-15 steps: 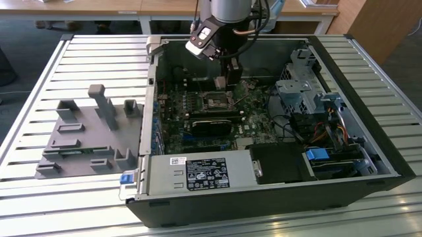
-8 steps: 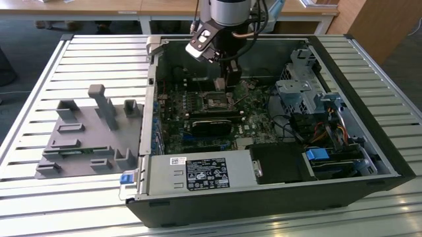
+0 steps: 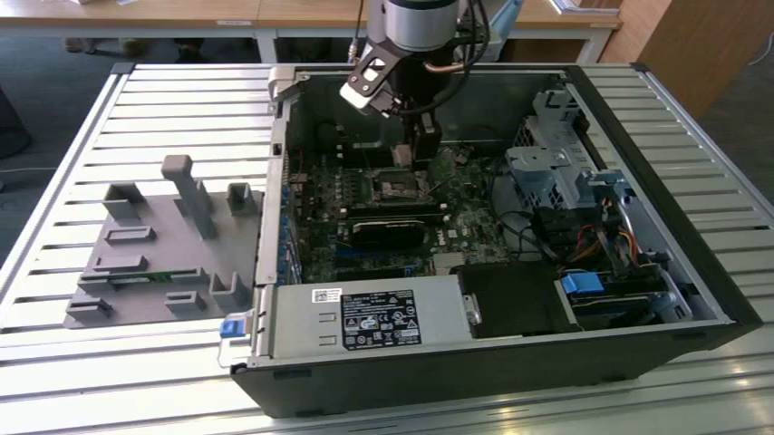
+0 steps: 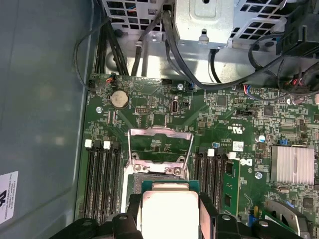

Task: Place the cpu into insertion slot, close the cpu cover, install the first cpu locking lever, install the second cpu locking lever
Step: 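Place the cpu into insertion slot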

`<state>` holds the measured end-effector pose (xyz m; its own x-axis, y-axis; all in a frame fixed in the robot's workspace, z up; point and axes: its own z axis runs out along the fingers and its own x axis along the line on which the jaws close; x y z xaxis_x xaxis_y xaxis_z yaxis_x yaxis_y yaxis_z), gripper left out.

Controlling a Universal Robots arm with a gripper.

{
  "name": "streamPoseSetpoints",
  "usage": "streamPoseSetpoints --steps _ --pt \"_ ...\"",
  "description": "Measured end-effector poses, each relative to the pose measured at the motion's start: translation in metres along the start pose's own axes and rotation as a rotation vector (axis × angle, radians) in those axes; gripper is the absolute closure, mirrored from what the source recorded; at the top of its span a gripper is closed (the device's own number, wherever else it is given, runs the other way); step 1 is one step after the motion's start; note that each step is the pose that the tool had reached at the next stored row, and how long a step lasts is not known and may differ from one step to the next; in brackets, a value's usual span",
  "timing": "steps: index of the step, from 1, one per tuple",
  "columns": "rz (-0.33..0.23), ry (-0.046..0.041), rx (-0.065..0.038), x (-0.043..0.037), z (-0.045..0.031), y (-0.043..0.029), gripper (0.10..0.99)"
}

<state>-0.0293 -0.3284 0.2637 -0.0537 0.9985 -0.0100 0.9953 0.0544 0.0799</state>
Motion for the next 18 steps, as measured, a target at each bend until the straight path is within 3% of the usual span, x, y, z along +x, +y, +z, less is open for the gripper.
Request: streamPoseSetpoints --steps 18 --pt "0.006 -0.0012 -0.001 0.0058 0.0259 -0.0107 0.545"
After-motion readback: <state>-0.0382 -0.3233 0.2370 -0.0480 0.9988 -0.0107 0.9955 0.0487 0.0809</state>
